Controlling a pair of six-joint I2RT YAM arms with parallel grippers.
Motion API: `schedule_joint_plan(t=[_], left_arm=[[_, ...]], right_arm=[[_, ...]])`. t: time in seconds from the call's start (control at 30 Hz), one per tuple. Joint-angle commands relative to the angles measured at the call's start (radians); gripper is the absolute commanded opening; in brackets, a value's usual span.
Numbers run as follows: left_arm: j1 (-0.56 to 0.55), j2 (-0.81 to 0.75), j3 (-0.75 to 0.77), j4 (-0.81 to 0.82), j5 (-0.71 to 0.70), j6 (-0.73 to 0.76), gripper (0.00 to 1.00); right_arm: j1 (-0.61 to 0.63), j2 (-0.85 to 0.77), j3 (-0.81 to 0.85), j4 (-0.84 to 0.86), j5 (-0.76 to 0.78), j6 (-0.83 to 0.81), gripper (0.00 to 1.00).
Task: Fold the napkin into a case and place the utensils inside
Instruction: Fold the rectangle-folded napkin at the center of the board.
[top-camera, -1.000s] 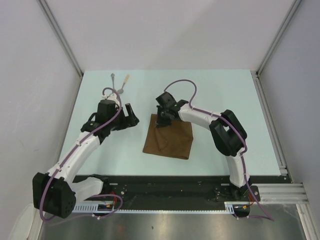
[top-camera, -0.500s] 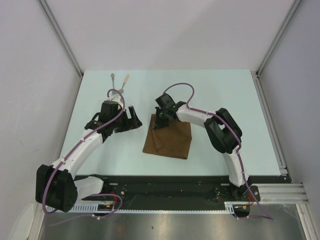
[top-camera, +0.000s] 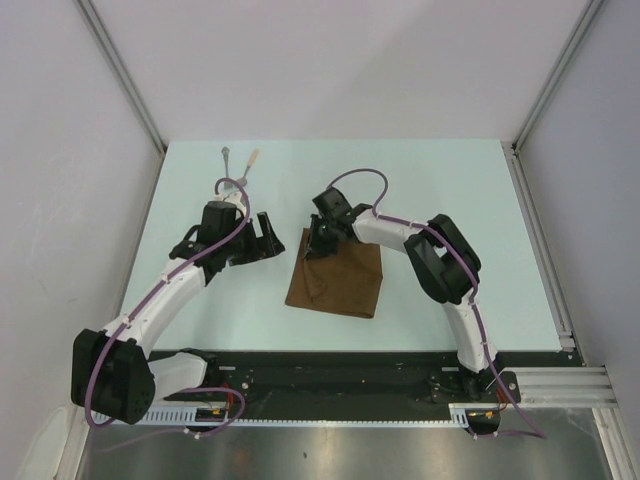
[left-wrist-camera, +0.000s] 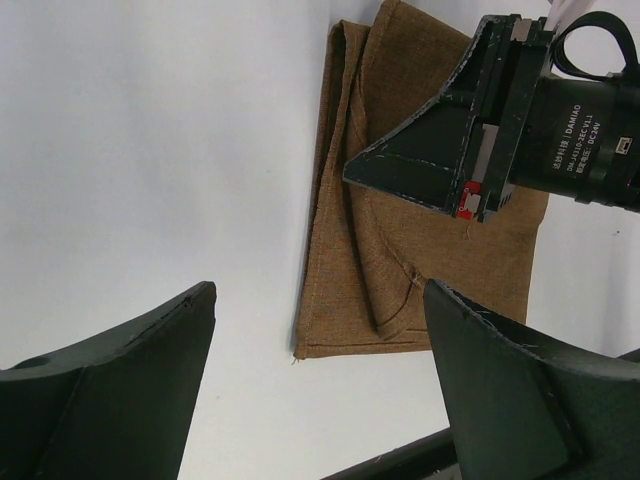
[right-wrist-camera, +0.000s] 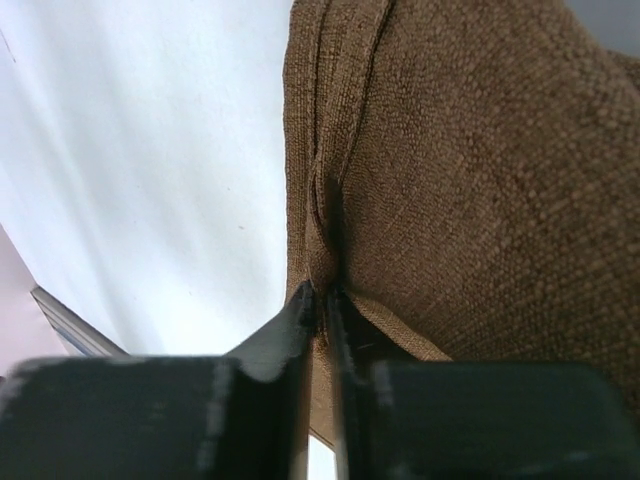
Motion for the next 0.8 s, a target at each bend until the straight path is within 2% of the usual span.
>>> schedule_joint_plan(t=[0.0,0.17,0.27,0.37,0.4,0.53,0.6,0.73,0.77], left_arm=[[0.006,-0.005,0.021,0.026,0.018,0.006,0.89],[0.004,0.004,0.034,0.029,0.027,0.014,0.89],[0.003,0.018,0.044,0.046,0.065,0.016,0.88],[-0.012,0.045,0.067,0.057,0.100,0.019,0.83],[-0.028,0.077,0.087,0.056,0.122,0.020,0.78],[-0.069,0.165,0.121,0.083,0.186,0.000,0.68],[-0.106,0.238,0.158,0.094,0.221,-0.004,0.56],[-0.163,0.372,0.219,0.120,0.290,-0.030,0.44],[-0.181,0.398,0.233,0.132,0.300,-0.037,0.41]], right_arm=[[-0.004,-0.019,0.014,0.039,-0.033,-0.012,0.21],[-0.007,-0.083,0.010,0.002,-0.046,-0.043,0.45],[-0.014,-0.151,-0.009,-0.029,-0.054,-0.060,0.51],[-0.017,-0.253,-0.072,-0.036,-0.048,-0.094,0.62],[-0.026,-0.284,-0.098,-0.036,-0.054,-0.100,0.64],[-0.060,-0.434,-0.281,0.005,-0.086,-0.115,0.65],[-0.076,-0.519,-0.414,0.052,-0.101,-0.127,0.63],[-0.083,-0.617,-0.641,0.190,-0.161,-0.092,0.46],[-0.086,-0.629,-0.673,0.244,-0.169,-0.080,0.39]])
